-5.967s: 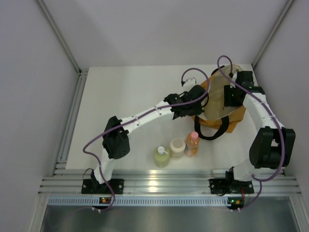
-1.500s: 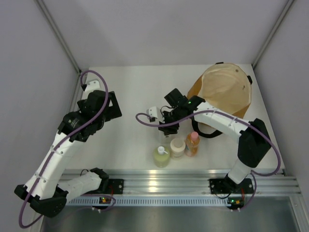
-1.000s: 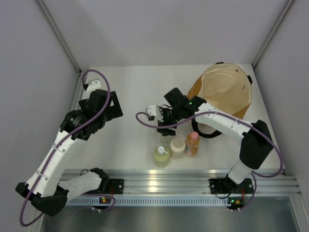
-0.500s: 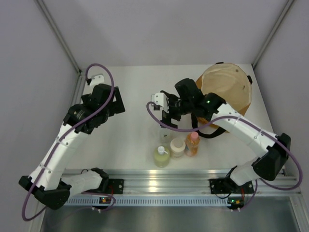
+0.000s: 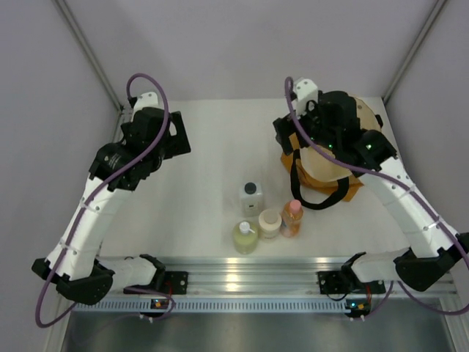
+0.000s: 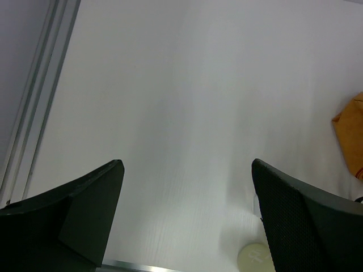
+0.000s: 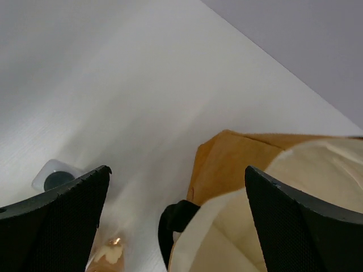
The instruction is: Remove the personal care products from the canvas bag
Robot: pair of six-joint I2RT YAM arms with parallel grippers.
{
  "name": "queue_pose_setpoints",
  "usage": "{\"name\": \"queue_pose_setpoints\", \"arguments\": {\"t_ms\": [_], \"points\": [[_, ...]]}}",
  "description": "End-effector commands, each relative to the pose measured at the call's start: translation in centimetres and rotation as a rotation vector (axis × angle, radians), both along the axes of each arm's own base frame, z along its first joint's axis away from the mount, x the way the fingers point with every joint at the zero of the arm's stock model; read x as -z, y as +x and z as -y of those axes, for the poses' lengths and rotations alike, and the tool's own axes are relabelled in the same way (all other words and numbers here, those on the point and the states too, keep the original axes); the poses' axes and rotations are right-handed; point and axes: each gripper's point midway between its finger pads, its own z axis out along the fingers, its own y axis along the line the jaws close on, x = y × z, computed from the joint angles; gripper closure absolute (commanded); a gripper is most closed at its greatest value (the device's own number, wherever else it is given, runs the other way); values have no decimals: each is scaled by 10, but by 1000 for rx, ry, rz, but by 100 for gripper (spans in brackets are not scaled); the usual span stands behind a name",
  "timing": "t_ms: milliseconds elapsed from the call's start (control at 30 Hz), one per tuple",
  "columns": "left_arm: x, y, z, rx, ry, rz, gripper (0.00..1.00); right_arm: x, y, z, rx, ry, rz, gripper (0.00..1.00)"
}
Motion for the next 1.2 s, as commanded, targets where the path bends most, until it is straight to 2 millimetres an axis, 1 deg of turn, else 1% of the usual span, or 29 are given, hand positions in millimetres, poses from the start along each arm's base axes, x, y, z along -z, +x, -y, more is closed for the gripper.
{"name": "queue_pose_setpoints", "arguments": {"t_ms": [0, 33, 67, 100, 133, 167, 200, 233, 267, 333, 367, 400, 433, 467, 533, 567, 633, 667, 700, 733, 767, 800, 833, 867, 900, 1033, 1100, 1133, 1167], "points": [[-19, 1, -7, 1, 40, 24, 2, -45, 3, 46, 257, 226, 14, 1], [-19, 3, -6, 2, 48, 20, 2, -48, 6, 59, 304, 253, 12, 1], [-21, 4, -6, 2, 48, 23, 2, -52, 2, 67, 322, 267, 17, 1], [-25, 5, -6, -1, 45, 31, 2, -54, 1, 74, 353, 277, 18, 1], [-26, 8, -6, -9, 46, 30, 2, -54, 2, 85, 389, 278, 19, 1], [-27, 9, -7, -9, 48, 29, 2, -57, -4, 94, 412, 281, 19, 1], [-28, 8, -8, -13, 54, 28, 2, -57, -6, 101, 437, 285, 16, 0], [-32, 10, -15, -44, 66, 35, 2, -58, -8, 112, 477, 291, 12, 1], [-33, 10, -20, -64, 75, 34, 2, -60, -12, 119, 498, 294, 13, 1], [-37, 8, -31, -103, 87, 38, 2, -54, -21, 136, 550, 270, -2, 1], [-38, 7, -35, -114, 88, 43, 2, -58, -30, 144, 562, 263, 17, 0], [-39, 5, -39, -127, 88, 48, 2, -52, -35, 156, 610, 235, 16, 1], [-42, 2, -46, -152, 88, 57, 2, -52, -40, 164, 636, 226, 21, 1], [-40, 0, -49, -166, 93, 53, 2, -57, -50, 173, 657, 227, 48, 1], [-41, -7, -56, -181, 91, 60, 2, -56, -63, 185, 685, 211, 49, 0], [-38, -9, -57, -185, 96, 54, 2, -59, -71, 193, 704, 210, 65, 1], [-40, -19, -63, -200, 80, 67, 2, -54, -82, 199, 719, 191, 54, 0], [-37, -22, -67, -213, 89, 61, 2, -52, -90, 204, 729, 187, 61, 1], [-36, -26, -69, -219, 92, 62, 2, -50, -94, 206, 733, 184, 58, 0], [-39, -33, -74, -224, 89, 77, 2, -47, -98, 208, 737, 179, 56, 1], [-39, -37, -77, -232, 94, 82, 2, -42, -107, 214, 757, 173, 51, 1], [-35, -40, -81, -244, 107, 77, 2, -39, -110, 217, 772, 172, 45, 1], [-38, -47, -85, -248, 91, 96, 2, -38, -116, 220, 780, 181, 48, 0], [-36, -49, -85, -249, 85, 98, 2, -33, -120, 223, 796, 178, 38, 1], [-35, -52, -87, -252, 79, 101, 2, -32, -123, 225, 806, 180, 41, 1], [-15, -62, -93, -269, 89, 76, 2, -26, -138, 233, 829, 202, 60, 1], [-10, -67, -95, -276, 74, 80, 2, -19, -143, 234, 830, 193, 47, 0], [-1, -69, -96, -281, 82, 62, 2, -19, -145, 234, 826, 197, 46, 1], [2, -71, -97, -285, 80, 61, 2, -17, -148, 237, 832, 196, 49, 1]]}}
